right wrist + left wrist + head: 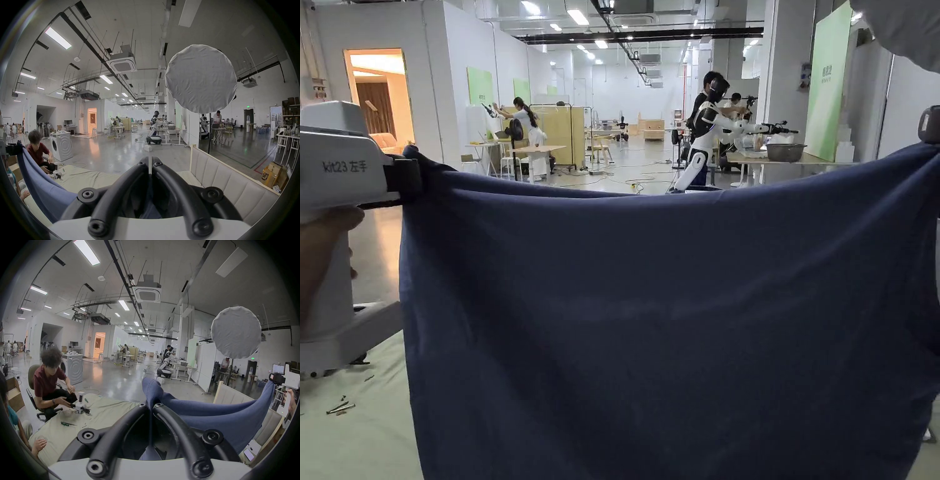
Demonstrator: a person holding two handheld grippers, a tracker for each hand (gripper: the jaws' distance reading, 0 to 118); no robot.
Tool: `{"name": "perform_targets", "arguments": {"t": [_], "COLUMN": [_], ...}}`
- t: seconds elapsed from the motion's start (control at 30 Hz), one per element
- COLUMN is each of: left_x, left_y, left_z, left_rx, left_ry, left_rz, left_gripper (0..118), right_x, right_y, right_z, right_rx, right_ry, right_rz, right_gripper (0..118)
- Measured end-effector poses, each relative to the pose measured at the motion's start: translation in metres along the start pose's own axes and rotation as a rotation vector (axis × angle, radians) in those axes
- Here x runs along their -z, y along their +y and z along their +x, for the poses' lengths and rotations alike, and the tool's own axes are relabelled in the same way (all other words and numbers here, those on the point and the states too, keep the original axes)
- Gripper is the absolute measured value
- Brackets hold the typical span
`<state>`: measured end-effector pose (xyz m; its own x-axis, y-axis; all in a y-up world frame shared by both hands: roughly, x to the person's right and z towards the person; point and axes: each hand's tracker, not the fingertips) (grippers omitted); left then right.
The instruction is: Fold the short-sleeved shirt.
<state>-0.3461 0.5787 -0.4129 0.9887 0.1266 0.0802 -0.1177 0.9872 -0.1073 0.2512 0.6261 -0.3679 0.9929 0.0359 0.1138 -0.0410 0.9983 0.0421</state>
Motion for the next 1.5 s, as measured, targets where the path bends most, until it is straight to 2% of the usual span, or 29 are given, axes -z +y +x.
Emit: {"name": "perform_targets", "arguments": {"t": [0.17,0.33,0.53,0.57,0.6,0.67,0.77,0.83,0.87,0.9,0.97,1.0,1.13,1.23,1.3,1.33,1.5], "left_x": [0.034,0.075,0.119,0.126,0.133,0.146,0.163,0.172,0.179,0.185,0.191,0.192,0.188,0.171,0.151,0.140,0.072], "left_y": [-0.012,-0.023,-0.032,-0.035,-0.036,-0.037,-0.040,-0.044,-0.049,-0.052,-0.060,-0.065,-0.098,-0.137,-0.166,-0.181,-0.259], "left_z": [-0.003,0.000,0.003,0.003,0.004,0.006,0.009,0.010,0.010,0.008,0.007,0.007,0.003,-0.002,-0.008,-0.011,-0.022], "left_rx": [0.014,0.047,0.052,0.053,0.055,0.062,0.071,0.060,0.047,0.034,0.026,0.028,0.040,0.007,-0.068,-0.062,-0.079], "left_ry": [-0.014,0.038,0.073,0.078,0.080,0.085,0.092,0.094,0.094,0.094,0.098,0.096,0.044,-0.009,-0.020,-0.035,-0.079], "left_rz": [0.003,-0.033,-0.071,-0.074,-0.075,-0.084,-0.081,-0.105,-0.109,-0.108,-0.120,-0.119,-0.142,-0.195,-0.196,-0.208,-0.257], "left_gripper": [2,2,2,2,2,2,2,2,2,2,2,2,2,2,2,2,2], "right_x": [0.040,0.074,0.117,0.124,0.131,0.143,0.160,0.169,0.173,0.176,0.180,0.183,0.175,0.157,0.141,0.130,0.055], "right_y": [-0.016,-0.033,-0.052,-0.052,-0.055,-0.053,-0.054,-0.059,-0.059,-0.065,-0.072,-0.079,-0.115,-0.155,-0.186,-0.196,-0.264], "right_z": [-0.005,-0.017,-0.023,-0.025,-0.028,-0.032,-0.036,-0.036,-0.038,-0.038,-0.041,-0.040,-0.037,-0.033,-0.030,-0.029,-0.020], "right_rx": [-0.020,-0.041,-0.027,-0.056,-0.044,-0.076,-0.065,-0.007,-0.019,0.013,-0.024,-0.019,-0.041,-0.018,0.010,-0.033,-0.008], "right_ry": [-0.008,-0.022,-0.048,-0.047,-0.052,-0.067,-0.078,-0.086,-0.074,-0.078,-0.075,-0.075,-0.041,-0.005,0.018,0.014,0.051], "right_rz": [-0.029,-0.047,-0.078,-0.061,-0.078,-0.067,-0.071,-0.100,-0.081,-0.114,-0.103,-0.121,-0.143,-0.202,-0.270,-0.232,-0.314], "right_gripper": [2,2,2,2,2,2,2,2,2,2,2,2,2,2,2,2,2]}}
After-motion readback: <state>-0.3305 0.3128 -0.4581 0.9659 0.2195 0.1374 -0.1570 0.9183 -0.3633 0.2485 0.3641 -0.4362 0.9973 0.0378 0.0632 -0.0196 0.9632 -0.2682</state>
